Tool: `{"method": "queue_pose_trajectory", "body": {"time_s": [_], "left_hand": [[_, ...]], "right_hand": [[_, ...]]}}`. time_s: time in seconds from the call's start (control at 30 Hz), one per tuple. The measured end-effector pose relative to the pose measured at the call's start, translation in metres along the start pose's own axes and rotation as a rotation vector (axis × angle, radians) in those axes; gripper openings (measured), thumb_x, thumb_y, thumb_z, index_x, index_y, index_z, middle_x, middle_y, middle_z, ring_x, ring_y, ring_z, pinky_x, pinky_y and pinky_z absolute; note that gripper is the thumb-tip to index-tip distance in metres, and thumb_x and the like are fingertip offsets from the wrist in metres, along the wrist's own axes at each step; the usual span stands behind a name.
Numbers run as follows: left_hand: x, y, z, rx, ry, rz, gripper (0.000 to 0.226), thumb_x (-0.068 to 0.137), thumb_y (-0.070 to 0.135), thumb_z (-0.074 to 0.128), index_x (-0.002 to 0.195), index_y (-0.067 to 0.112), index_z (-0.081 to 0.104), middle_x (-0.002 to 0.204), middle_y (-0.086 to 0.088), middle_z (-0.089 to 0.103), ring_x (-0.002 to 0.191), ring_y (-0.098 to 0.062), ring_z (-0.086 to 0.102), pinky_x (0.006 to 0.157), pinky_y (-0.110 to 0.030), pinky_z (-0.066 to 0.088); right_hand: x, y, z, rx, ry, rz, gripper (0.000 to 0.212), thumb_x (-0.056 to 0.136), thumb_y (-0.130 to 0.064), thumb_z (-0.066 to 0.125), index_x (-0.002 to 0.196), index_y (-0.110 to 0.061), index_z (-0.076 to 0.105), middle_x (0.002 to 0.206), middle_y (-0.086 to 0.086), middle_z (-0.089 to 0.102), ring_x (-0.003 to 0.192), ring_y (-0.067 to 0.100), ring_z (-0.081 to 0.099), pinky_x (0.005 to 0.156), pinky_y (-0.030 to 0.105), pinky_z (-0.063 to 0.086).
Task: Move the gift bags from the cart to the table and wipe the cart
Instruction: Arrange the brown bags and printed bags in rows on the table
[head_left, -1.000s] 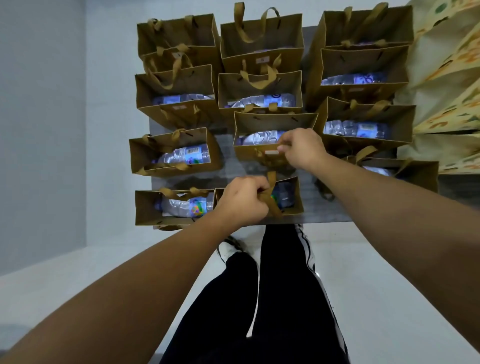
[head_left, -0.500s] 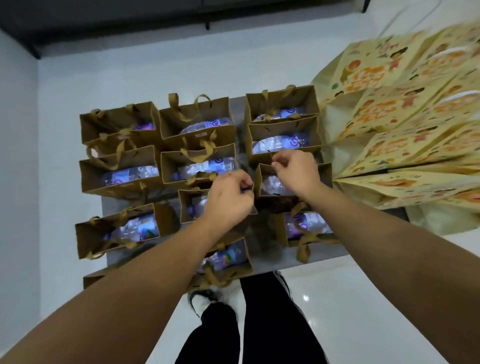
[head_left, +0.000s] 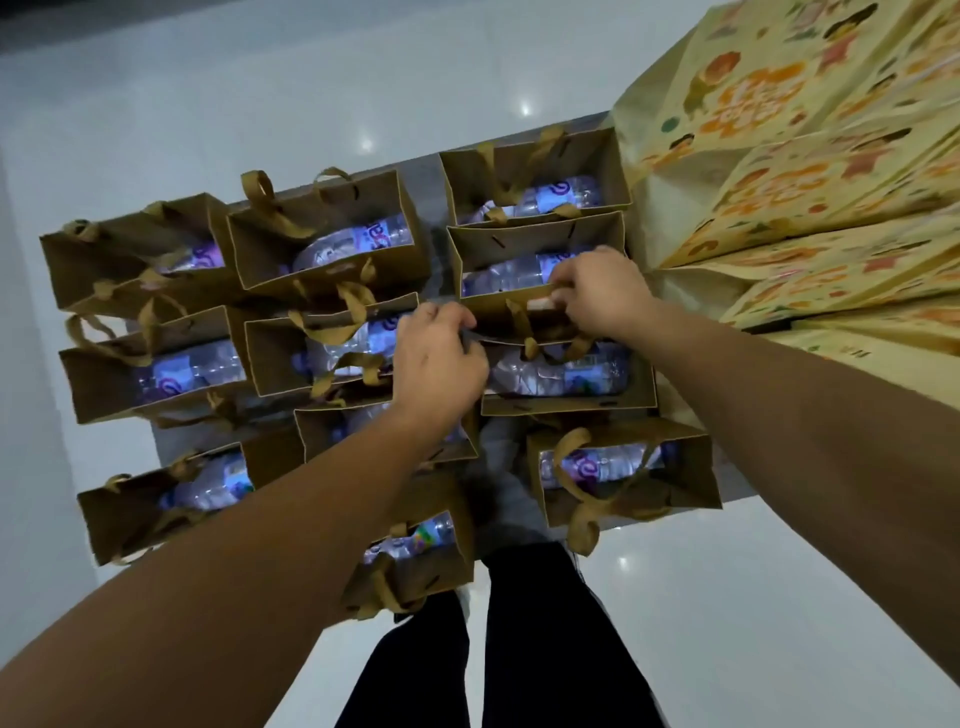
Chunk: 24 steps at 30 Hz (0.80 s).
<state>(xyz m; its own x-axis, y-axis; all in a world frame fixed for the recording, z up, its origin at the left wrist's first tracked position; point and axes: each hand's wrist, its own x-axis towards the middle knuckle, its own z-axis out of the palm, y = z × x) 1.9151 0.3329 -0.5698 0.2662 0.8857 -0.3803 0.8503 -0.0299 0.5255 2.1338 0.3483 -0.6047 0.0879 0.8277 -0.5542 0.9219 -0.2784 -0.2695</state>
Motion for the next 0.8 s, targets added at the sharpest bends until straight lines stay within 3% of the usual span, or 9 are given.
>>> {"method": "queue_pose_trajectory", "body": {"time_s": [0.17, 0.3, 0.37, 0.47, 0.53, 0.63, 0.7, 0.8], "left_hand": [[0.005, 0.004, 0.006, 0.018, -0.030, -0.032, 0.027, 0.095, 0.018, 0.058, 0.122, 0.021, 0.063, 0.117, 0.003, 0.051, 0.117, -0.018, 0.043, 0.092, -0.025, 0.032], [0.005, 0.007, 0.011, 0.027, -0.052, -0.029, 0.027, 0.095, 0.018, 0.059, 0.122, 0.020, 0.063, 0.119, 0.001, 0.053, 0.117, -0.019, 0.046, 0.092, -0.028, 0.039], [0.002, 0.009, 0.013, 0.054, -0.042, -0.007, 0.027, 0.094, 0.018, 0.060, 0.121, 0.019, 0.064, 0.120, -0.002, 0.054, 0.116, -0.022, 0.047, 0.093, -0.033, 0.043], [-0.007, 0.012, 0.017, 0.126, -0.036, 0.086, 0.025, 0.092, 0.017, 0.063, 0.116, 0.017, 0.070, 0.120, -0.005, 0.057, 0.114, -0.026, 0.046, 0.091, -0.030, 0.038], [-0.015, 0.011, 0.020, 0.238, -0.041, 0.231, 0.021, 0.089, 0.020, 0.066, 0.108, 0.017, 0.075, 0.114, -0.004, 0.061, 0.108, -0.028, 0.048, 0.087, -0.035, 0.039], [-0.026, 0.006, 0.030, 0.417, -0.110, 0.441, 0.023, 0.085, 0.031, 0.064, 0.100, 0.018, 0.076, 0.104, -0.002, 0.066, 0.103, -0.028, 0.051, 0.081, -0.038, 0.039], [-0.032, 0.002, 0.038, 0.489, -0.192, 0.504, 0.030, 0.086, 0.036, 0.059, 0.104, 0.018, 0.074, 0.105, -0.001, 0.069, 0.107, -0.028, 0.052, 0.085, -0.040, 0.038], [-0.039, 0.002, 0.043, 0.558, -0.232, 0.475, 0.026, 0.092, 0.027, 0.056, 0.111, 0.018, 0.070, 0.112, -0.002, 0.071, 0.120, -0.029, 0.049, 0.101, -0.044, 0.031]], "right_hand": [[0.005, 0.004, 0.003, 0.003, -0.005, -0.037, 0.013, 0.098, -0.031, 0.058, 0.098, -0.026, 0.070, 0.099, 0.009, 0.063, 0.108, 0.026, 0.050, 0.087, 0.039, 0.044], [-0.002, 0.009, 0.006, 0.080, 0.030, -0.015, 0.016, 0.095, -0.036, 0.065, 0.107, -0.028, 0.072, 0.104, 0.006, 0.061, 0.109, 0.024, 0.052, 0.091, 0.039, 0.046], [-0.015, 0.014, 0.009, 0.121, 0.207, -0.079, 0.023, 0.089, -0.035, 0.070, 0.110, -0.024, 0.071, 0.101, 0.005, 0.066, 0.106, 0.025, 0.055, 0.087, 0.037, 0.048], [-0.058, 0.016, 0.010, 0.152, 0.479, -0.268, 0.018, 0.088, -0.034, 0.066, 0.090, -0.017, 0.068, 0.083, -0.001, 0.066, 0.086, 0.021, 0.056, 0.071, 0.032, 0.046], [-0.085, 0.020, 0.015, 0.103, 0.291, -0.368, 0.021, 0.087, -0.041, 0.064, 0.084, -0.020, 0.066, 0.078, -0.006, 0.062, 0.078, 0.017, 0.057, 0.067, 0.028, 0.041], [-0.105, 0.029, 0.031, -0.099, -0.219, -0.315, 0.026, 0.085, -0.043, 0.064, 0.108, -0.030, 0.067, 0.092, -0.003, 0.068, 0.090, 0.022, 0.064, 0.072, 0.031, 0.049], [-0.110, 0.035, 0.040, -0.125, -0.255, -0.226, 0.027, 0.092, -0.035, 0.060, 0.117, -0.032, 0.068, 0.101, 0.004, 0.069, 0.098, 0.027, 0.064, 0.077, 0.033, 0.050], [-0.105, 0.037, 0.042, -0.036, -0.095, -0.131, 0.019, 0.098, -0.027, 0.056, 0.107, -0.026, 0.073, 0.100, 0.009, 0.070, 0.101, 0.031, 0.062, 0.076, 0.033, 0.042]]}}
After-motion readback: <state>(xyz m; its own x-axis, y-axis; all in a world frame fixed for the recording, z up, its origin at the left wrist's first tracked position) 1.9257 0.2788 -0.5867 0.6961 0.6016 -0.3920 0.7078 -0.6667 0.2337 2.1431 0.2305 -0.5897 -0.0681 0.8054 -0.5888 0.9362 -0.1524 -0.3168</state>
